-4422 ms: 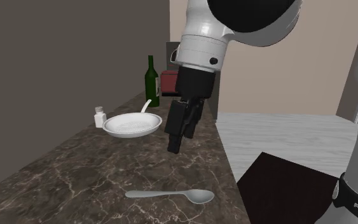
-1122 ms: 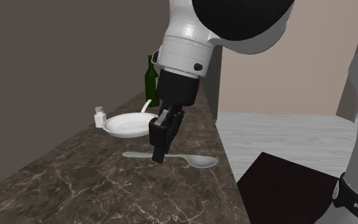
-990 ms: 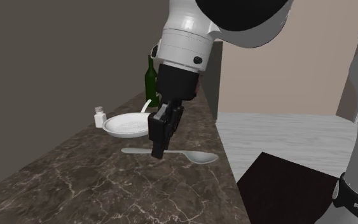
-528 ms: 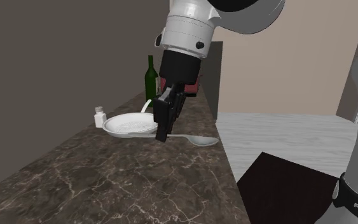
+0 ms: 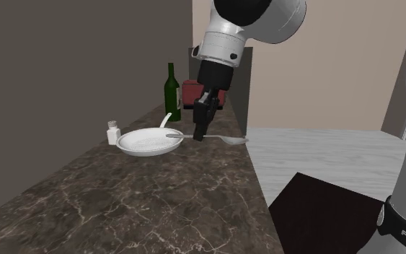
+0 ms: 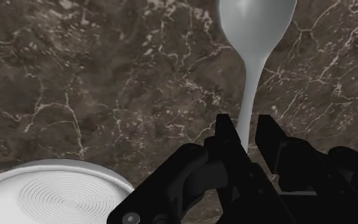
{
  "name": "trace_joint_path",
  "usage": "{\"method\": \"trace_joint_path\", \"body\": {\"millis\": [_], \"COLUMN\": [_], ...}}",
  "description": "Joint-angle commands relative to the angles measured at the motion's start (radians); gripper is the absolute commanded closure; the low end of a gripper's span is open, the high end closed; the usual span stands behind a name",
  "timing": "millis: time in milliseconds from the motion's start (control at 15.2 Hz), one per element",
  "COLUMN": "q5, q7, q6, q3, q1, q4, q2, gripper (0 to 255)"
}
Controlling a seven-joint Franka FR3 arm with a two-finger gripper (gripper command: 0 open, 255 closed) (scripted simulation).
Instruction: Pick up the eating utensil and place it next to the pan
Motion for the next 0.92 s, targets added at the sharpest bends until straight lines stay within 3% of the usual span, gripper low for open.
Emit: {"method": "trace_joint_path", "body": {"millis": [0,462,858], "q5": [-0.007,0.017,0.107], "q7": [-0.066,-0.275,-0.48], "q6": [-0.013,-0.063,-0.141], "q3": [-0.051,-0.205,-0.323], "q1": [-0.02,-0.056,-0.081], "q4": [0.041,0.201,0.402], "q2": [0.038,0.185,0.363], "gripper": [255,255,255]}}
